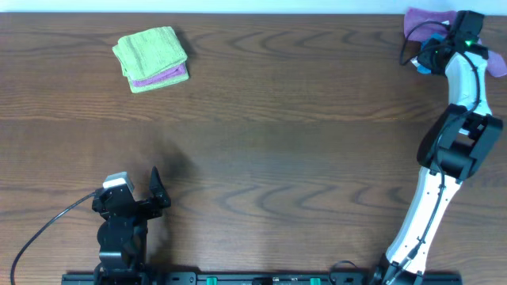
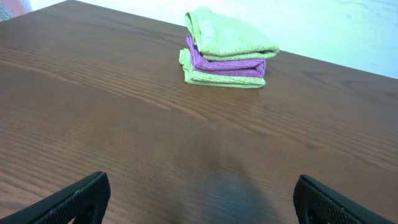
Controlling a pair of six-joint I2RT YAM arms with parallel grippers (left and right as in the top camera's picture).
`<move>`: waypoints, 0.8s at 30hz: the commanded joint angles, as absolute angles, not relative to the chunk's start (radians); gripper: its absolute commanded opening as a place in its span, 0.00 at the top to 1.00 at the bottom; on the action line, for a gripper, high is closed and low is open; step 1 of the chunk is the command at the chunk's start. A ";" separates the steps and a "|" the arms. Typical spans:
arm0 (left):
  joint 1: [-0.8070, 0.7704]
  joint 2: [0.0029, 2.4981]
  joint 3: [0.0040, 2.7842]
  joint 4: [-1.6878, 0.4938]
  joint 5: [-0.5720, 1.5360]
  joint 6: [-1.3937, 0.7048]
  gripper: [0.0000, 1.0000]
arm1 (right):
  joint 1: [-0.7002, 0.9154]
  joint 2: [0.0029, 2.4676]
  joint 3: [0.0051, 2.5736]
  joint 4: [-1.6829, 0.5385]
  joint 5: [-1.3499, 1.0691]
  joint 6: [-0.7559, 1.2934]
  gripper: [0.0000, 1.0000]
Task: Fold the cloth
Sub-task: 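Lower the right gripper and grasp the blue cloth, then lift the blue cloth and pull it toward the table center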
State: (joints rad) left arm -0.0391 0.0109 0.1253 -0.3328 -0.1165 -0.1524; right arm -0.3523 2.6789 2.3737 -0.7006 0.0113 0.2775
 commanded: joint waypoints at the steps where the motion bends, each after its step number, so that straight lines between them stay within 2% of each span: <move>1: -0.032 0.004 0.103 -0.339 -0.130 -0.135 0.05 | -0.337 2.751 2.357 -0.767 -0.047 0.327 0.99; 7: -0.032 0.004 0.103 -0.339 -0.130 -0.135 0.05 | -0.314 2.734 2.357 -0.914 -0.049 0.321 0.99; 12: -0.032 0.004 0.103 -0.339 -0.130 -0.135 0.05 | -0.270 2.685 2.357 -1.019 0.064 0.321 0.99; 24: -0.032 0.004 0.103 -0.339 -0.130 -0.135 0.05 | -0.252 2.385 2.357 -1.126 0.284 0.313 0.99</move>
State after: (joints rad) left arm -0.0391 0.0109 0.1253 -0.3328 -0.1165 -0.1524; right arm -0.2314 2.5149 2.3528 -1.1179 0.1848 0.3065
